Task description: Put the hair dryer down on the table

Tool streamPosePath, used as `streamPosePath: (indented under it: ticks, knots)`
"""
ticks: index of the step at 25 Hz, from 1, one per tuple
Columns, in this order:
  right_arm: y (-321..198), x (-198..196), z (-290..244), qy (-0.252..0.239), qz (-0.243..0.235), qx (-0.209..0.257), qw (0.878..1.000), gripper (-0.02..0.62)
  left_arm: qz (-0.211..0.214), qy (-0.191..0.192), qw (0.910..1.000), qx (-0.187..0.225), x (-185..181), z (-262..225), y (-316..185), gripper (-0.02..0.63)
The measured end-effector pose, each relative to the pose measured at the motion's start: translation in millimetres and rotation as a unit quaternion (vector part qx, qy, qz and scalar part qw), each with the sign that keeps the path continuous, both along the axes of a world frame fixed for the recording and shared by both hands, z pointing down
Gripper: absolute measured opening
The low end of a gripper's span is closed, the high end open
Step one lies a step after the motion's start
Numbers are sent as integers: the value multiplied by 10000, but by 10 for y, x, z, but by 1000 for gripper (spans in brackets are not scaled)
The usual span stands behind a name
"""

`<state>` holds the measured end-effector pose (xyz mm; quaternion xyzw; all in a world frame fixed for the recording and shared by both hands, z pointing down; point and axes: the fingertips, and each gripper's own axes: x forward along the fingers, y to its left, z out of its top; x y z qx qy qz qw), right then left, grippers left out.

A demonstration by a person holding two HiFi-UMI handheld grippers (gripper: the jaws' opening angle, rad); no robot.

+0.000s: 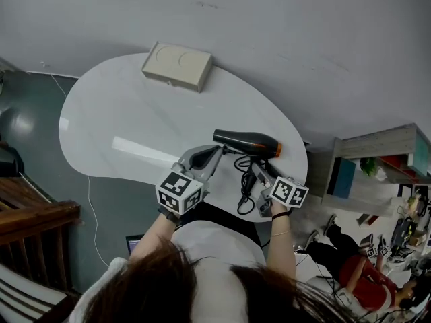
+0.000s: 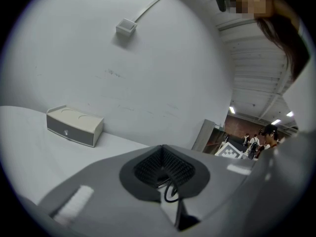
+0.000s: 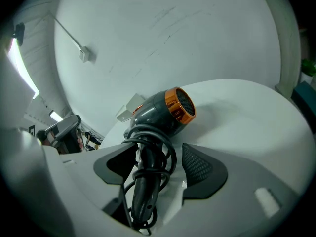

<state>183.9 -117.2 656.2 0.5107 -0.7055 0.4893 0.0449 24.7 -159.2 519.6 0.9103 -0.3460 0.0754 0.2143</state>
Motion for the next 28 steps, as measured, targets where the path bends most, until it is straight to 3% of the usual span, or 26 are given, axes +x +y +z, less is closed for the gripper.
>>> streamPosePath:
  ticks: [9, 18, 23, 28]
  knots:
    - [58, 104, -493, 561, -226, 680, 9958, 270, 4, 80, 9996, 282, 29, -223, -50, 58]
    - [-105, 317, -1326, 874, -56, 1723, 9811, 270, -85, 143, 9976, 679, 41, -552, -116, 58]
    - [-193, 397, -1891, 1000, 38, 2409, 9654, 270, -166, 216, 9957, 888, 52, -726, -138, 58]
    - [-246, 444, -2394, 1513, 26, 3053, 9402, 268, -287, 316, 9928, 1116, 39, -949, -186, 58]
